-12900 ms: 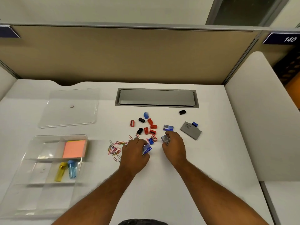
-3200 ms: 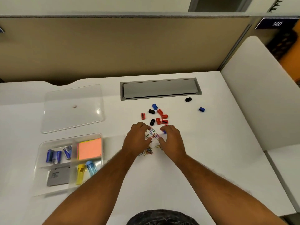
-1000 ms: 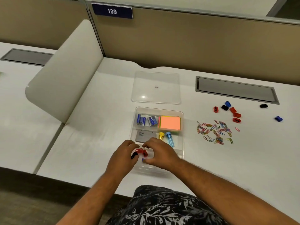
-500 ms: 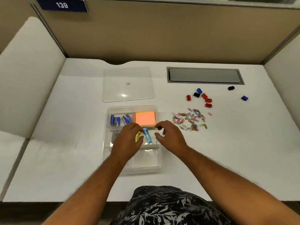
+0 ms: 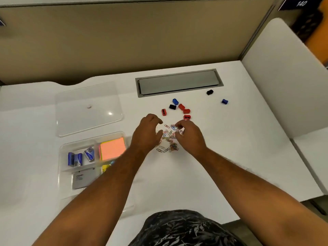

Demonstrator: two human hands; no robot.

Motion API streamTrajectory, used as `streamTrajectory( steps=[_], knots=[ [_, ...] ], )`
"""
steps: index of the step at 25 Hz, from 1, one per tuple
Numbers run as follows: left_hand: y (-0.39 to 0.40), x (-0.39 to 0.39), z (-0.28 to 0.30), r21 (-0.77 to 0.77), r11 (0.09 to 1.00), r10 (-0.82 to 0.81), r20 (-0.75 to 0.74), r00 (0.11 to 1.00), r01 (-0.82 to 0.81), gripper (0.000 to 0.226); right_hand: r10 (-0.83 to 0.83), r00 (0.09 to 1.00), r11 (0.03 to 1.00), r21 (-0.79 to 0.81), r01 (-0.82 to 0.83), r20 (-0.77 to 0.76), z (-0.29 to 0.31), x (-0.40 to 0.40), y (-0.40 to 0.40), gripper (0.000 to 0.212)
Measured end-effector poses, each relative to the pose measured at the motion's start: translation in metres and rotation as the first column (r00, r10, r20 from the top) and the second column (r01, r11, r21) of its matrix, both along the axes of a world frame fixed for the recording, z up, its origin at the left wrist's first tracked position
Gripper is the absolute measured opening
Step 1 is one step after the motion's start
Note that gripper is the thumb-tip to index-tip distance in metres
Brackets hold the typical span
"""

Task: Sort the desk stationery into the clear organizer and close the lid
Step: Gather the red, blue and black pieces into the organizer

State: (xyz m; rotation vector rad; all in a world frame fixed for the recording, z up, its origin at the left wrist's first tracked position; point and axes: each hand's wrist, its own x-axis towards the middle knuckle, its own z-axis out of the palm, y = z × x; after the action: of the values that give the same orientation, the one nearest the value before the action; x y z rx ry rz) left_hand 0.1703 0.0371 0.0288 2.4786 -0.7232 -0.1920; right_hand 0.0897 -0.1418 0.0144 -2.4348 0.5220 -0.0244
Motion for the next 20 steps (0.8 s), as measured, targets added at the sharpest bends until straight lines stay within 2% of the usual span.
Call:
streamTrajectory(
  steps=[3,6,10,12,16,20],
  knots=[
    [-0.047,0.025,-0.013,0.05,0.999,-0.01,-0.051,0.999,0.013,0.042,-0.06,0.998,0.998,-0.021,0.06,-0.034,-0.006,0.019,-0.037,0.037],
    [-0.081,0.052,-0.027,0.113,0.993,0.037,-0.122,0.992,-0.023,0.053,-0.109,0.989,0.993,-0.056,0.104,-0.1,-0.015,0.042,-0.065,0.051],
    [-0.115,0.086,-0.046,0.218,0.976,0.069,-0.185,0.98,-0.028,0.067,-0.093,0.959,0.994,-0.084,0.073,-0.267,-0.038,0.085,-0.095,0.072],
    [-0.125,0.097,-0.052,0.286,0.958,0.029,-0.179,0.983,0.024,0.073,-0.066,0.95,0.993,-0.109,0.034,-0.306,-0.047,0.1,-0.099,0.071],
    [-0.129,0.111,-0.06,0.343,0.927,-0.117,-0.117,0.986,0.151,0.053,-0.02,0.975,0.978,-0.205,-0.026,-0.221,-0.058,0.105,-0.098,0.04],
    [-0.122,0.115,-0.067,0.379,0.912,-0.15,-0.053,0.987,0.159,0.027,-0.061,0.968,0.982,-0.187,0.015,-0.241,-0.059,0.09,-0.091,0.037]
  ],
)
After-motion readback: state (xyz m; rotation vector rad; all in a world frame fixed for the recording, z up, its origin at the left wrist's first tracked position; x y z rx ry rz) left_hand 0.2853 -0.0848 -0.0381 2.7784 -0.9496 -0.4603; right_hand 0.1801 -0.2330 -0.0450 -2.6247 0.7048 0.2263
